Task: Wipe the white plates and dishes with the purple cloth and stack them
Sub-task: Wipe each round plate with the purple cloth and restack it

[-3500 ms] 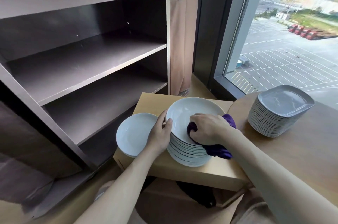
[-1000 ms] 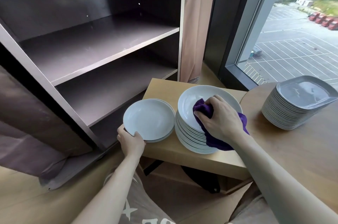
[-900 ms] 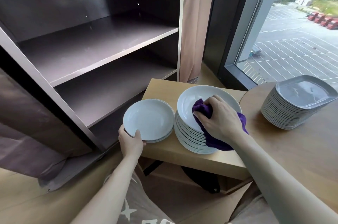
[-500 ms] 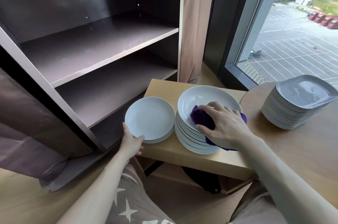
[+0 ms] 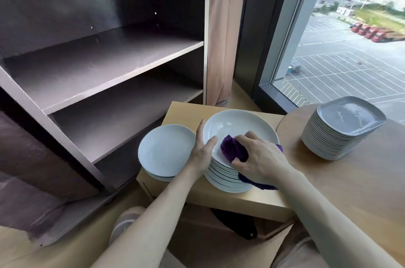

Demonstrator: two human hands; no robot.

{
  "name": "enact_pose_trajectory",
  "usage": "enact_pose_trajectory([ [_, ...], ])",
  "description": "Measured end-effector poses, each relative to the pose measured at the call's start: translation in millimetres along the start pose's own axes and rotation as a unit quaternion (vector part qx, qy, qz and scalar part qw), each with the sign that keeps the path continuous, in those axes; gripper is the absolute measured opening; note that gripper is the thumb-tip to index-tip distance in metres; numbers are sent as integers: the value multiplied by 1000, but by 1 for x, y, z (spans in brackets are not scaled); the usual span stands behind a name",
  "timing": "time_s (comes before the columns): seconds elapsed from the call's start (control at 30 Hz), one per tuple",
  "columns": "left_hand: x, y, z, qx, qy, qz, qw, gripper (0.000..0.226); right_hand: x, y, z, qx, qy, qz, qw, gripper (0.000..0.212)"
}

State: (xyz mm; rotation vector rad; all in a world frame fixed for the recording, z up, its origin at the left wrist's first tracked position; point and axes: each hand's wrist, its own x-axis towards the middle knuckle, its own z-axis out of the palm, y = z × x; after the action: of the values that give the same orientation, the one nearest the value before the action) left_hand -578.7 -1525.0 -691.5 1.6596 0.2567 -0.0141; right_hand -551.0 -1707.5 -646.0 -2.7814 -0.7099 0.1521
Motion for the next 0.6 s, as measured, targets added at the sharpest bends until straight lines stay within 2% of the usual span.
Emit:
enact_pose_trajectory([
  [0.43,5,-8,1,33,6,13,999,83,-2,2,-1,11,12,11,1000,41],
  [0.6,17,-7,1,48,-11,18,999,82,-5,-1,3,7,29,29,999,31],
])
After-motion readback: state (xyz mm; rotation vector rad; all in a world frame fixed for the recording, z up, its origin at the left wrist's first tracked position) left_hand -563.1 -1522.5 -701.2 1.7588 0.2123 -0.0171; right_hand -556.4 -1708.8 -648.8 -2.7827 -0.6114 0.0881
